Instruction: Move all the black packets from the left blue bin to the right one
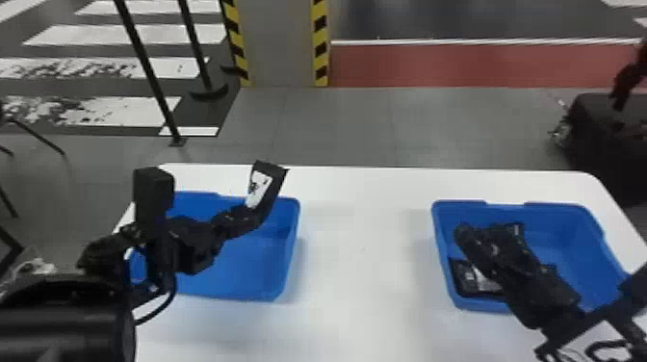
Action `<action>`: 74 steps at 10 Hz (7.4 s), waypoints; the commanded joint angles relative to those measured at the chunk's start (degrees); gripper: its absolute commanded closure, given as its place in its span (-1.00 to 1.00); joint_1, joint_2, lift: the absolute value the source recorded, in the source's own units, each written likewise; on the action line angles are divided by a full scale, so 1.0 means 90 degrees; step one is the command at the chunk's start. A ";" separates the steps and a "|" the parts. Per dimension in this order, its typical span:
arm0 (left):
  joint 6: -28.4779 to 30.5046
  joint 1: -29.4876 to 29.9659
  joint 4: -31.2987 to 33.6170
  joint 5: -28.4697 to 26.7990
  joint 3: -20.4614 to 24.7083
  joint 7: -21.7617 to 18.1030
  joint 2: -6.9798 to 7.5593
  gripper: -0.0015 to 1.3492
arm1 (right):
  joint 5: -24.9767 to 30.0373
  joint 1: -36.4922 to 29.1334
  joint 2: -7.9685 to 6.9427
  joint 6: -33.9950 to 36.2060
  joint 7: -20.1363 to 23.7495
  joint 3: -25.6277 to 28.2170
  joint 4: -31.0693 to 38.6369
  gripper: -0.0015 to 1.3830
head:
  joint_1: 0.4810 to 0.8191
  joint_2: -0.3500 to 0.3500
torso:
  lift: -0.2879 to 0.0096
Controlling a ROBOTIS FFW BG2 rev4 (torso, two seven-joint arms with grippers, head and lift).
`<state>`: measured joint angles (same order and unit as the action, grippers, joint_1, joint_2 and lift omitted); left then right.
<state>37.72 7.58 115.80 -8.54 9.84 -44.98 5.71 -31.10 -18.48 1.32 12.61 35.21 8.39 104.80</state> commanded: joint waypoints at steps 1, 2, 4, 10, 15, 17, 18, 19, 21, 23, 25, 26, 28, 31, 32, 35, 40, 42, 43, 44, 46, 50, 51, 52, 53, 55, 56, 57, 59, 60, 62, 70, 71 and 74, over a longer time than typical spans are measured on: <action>-0.0050 -0.0218 -0.0124 0.0060 -0.0341 0.0008 -0.0058 0.79 | -0.0002 0.0178 0.0000 0.0052 0.0062 -0.0219 -0.0043 -0.54 | 0.27 0.16 | 0.20; -0.0191 -0.0405 -0.0390 0.0119 -0.0497 -0.0002 -0.0097 0.79 | -0.0021 0.0288 0.0000 0.0067 0.0121 -0.0395 -0.0012 -0.54 | 0.27 0.12 | 0.20; -0.0519 -0.1093 -0.1265 0.0353 -0.1191 -0.0158 -0.0009 0.79 | -0.0031 0.0553 0.0000 0.0130 0.0189 -0.0610 -0.0012 -0.54 | 0.27 0.10 | 0.20; -0.0253 -0.1687 -0.1812 0.0890 -0.2118 -0.0412 -0.0068 0.79 | 0.0076 0.1428 -0.0049 0.0224 0.0219 -0.0990 -0.0558 -0.55 | 0.27 -0.12 | 0.20; -0.0253 -0.1812 -0.1812 0.1085 -0.2343 -0.0490 -0.0078 0.79 | 0.0623 0.2100 -0.0078 0.0224 0.0209 -0.1000 -0.1340 0.48 | 0.27 -0.22 | 0.20; -0.0300 -0.1796 -0.1828 0.1105 -0.2323 -0.0490 -0.0078 0.79 | 0.0623 0.2038 -0.0078 0.0114 0.0180 -0.1000 -0.1324 0.85 | 0.27 -0.23 | 0.20; -0.0316 -0.1780 -0.1859 0.1183 -0.2323 -0.0481 -0.0087 0.79 | 0.0613 0.2022 -0.0078 0.0114 0.0180 -0.1000 -0.1324 0.85 | 0.27 -0.23 | 0.20; -0.0378 -0.1765 -0.1874 0.1203 -0.2304 -0.0461 -0.0097 0.78 | 0.0574 0.2006 -0.0078 0.0114 0.0189 -0.1000 -0.1340 0.85 | 0.27 -0.24 | 0.20; -0.0769 -0.1546 -0.1874 0.1183 -0.2040 -0.0324 -0.0126 -0.20 | 0.0486 0.1944 -0.0068 -0.0011 0.0180 -0.0951 -0.1355 0.85 | 0.27 -0.23 | 0.20; -0.1597 -0.0937 -0.1874 0.1261 -0.1327 -0.0256 -0.0195 -0.85 | 0.0516 0.1663 -0.0010 -0.0089 0.0180 -0.0424 -0.1137 0.85 | 0.27 -0.20 | 0.20; -0.2425 -0.0390 -0.1718 0.1681 -0.0829 -0.0246 -0.0156 -0.78 | 0.0555 0.1053 0.0137 -0.0089 0.0013 0.0269 -0.0605 0.85 | 0.27 -0.22 | 0.20; -0.2675 0.0016 -0.1296 0.1749 -0.0507 -0.0158 -0.0185 -0.78 | 0.0516 0.0834 0.0244 -0.0089 -0.0084 0.0445 -0.0590 0.85 | 0.27 -0.28 | 0.20; -0.3019 0.1235 -0.0078 0.2140 0.0001 0.0467 -0.0312 -0.78 | 0.0604 0.0725 0.0420 -0.0089 -0.0172 0.0748 -0.1058 0.85 | 0.27 -0.30 | 0.20; -0.3019 0.2313 0.0782 0.2531 0.0401 0.0847 -0.0371 -0.78 | 0.0672 0.1163 0.0615 -0.0089 -0.0319 0.1139 -0.1980 0.39 | 0.27 -0.31 | 0.20; -0.3003 0.2345 0.0813 0.2560 0.0382 0.0847 -0.0322 -0.78 | 0.0721 0.1209 0.0625 -0.0104 -0.0377 0.1305 -0.2027 -0.17 | 0.27 -0.35 | 0.20; -0.3847 0.2735 0.1422 0.2521 0.0528 0.1013 -0.0400 -0.78 | 0.1063 0.0428 0.0469 -0.0308 -0.0416 0.1344 -0.0683 -0.84 | 0.27 -0.47 | 0.20; -0.5753 0.4251 0.1954 0.2589 0.0606 0.1961 -0.0651 -0.78 | 0.2059 -0.2166 -0.0152 -0.2979 -0.0485 0.1334 0.1332 -0.77 | 0.27 -0.24 | 0.20; -0.6144 0.4735 0.1954 0.2589 0.0274 0.2625 -0.0651 -0.78 | 0.2322 -0.2978 -0.0152 -0.3433 -0.0582 0.1324 0.1410 -0.79 | 0.27 -0.23 | 0.20; -0.6207 0.4954 0.1954 0.2570 0.0177 0.2830 -0.0651 -0.78 | 0.2469 -0.3197 -0.0152 -0.3542 -0.0680 0.1314 0.1395 -0.79 | 0.27 -0.23 | 0.20; -0.6160 0.5126 0.1891 0.2521 0.0108 0.2986 -0.0651 -0.78 | 0.2518 -0.3259 -0.0152 -0.3651 -0.0709 0.1314 0.1223 -0.79 | 0.27 -0.23 | 0.20; -0.6300 0.5204 0.1688 0.2443 0.0011 0.3103 -0.0625 -0.78 | 0.2547 -0.3384 -0.0152 -0.3917 -0.0748 0.1314 0.1098 -0.79 | 0.27 -0.26 | 0.20; -0.6253 0.5423 0.1626 0.2482 -0.0019 0.3162 -0.0595 -0.78 | 0.2586 -0.3587 -0.0152 -0.4261 -0.0914 0.1314 0.1301 -0.79 | 0.27 -0.29 | 0.20; -0.6222 0.5407 0.1626 0.2511 -0.0087 0.3162 -0.0537 -0.78 | 0.2596 -0.3572 -0.0152 -0.4261 -0.0904 0.1305 0.1301 -0.79 | 0.27 -0.29 | 0.20; -0.6222 0.5407 0.1610 0.2531 -0.0107 0.3162 -0.0527 -0.78 | 0.2596 -0.3572 -0.0152 -0.4261 -0.0904 0.1305 0.1317 -0.79 | 0.27 -0.29 | 0.20; -0.6238 0.5407 0.1594 0.2560 -0.0107 0.3162 -0.0527 -0.78 | 0.2606 -0.3541 -0.0152 -0.4245 -0.0904 0.1305 0.1285 -0.79 | 0.27 -0.31 | 0.20; -0.6238 0.5407 0.1594 0.2609 -0.0155 0.3162 -0.0459 -0.78 | 0.2635 -0.3509 -0.0152 -0.4245 -0.0904 0.1305 0.1270 -0.79 | 0.27 -0.31 | 0.20; -0.6222 0.5391 0.1563 0.2648 -0.0194 0.3162 -0.0410 -0.82 | 0.2625 -0.3494 -0.0152 -0.4245 -0.0904 0.1295 0.1238 -0.79 | 0.27 -0.31 | 0.20; -0.6191 0.5360 0.1532 0.2687 -0.0234 0.3162 -0.0380 -0.84 | 0.2625 -0.3494 -0.0152 -0.4245 -0.0904 0.1285 0.1207 -0.79 | 0.27 -0.32 | 0.20; -0.6175 0.5313 0.1501 0.2736 -0.0253 0.3162 -0.0380 -0.84 | 0.2615 -0.3462 -0.0152 -0.4245 -0.0904 0.1285 0.1223 -0.80 | 0.27 -0.35 | 0.20; -0.6144 0.5282 0.1501 0.2726 -0.0263 0.3162 -0.0380 -0.84 | 0.2615 -0.3462 -0.0152 -0.4245 -0.0904 0.1285 0.1254 -0.80 | 0.27 -0.35 | 0.20; -0.6128 0.5282 0.1469 0.2736 -0.0273 0.3162 -0.0390 -0.84 | 0.2606 -0.3447 -0.0152 -0.4245 -0.0904 0.1285 0.1254 -0.80 | 0.27 -0.35 | 0.20; -0.6128 0.5266 0.1422 0.2785 -0.0302 0.3162 -0.0361 -0.83 | 0.2566 -0.3478 -0.0152 -0.4245 -0.0904 0.1226 0.1270 -0.80 | 0.27 -0.33 | 0.20; -0.6113 0.5266 0.1407 0.2804 -0.0312 0.3162 -0.0361 -0.83 | 0.2547 -0.3462 -0.0152 -0.4245 -0.0904 0.1226 0.1254 -0.80 | 0.27 -0.33 | 0.20; -0.6113 0.5282 0.1422 0.2912 -0.0341 0.3172 -0.0390 -1.00 | 0.2498 -0.3494 -0.0152 -0.4214 -0.0875 0.1197 0.1254 -1.00 | 0.27 -0.34 | 0.20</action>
<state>-17.09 55.04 128.52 17.51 6.78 -16.46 2.38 -8.52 -49.88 0.00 -25.36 27.30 19.21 115.94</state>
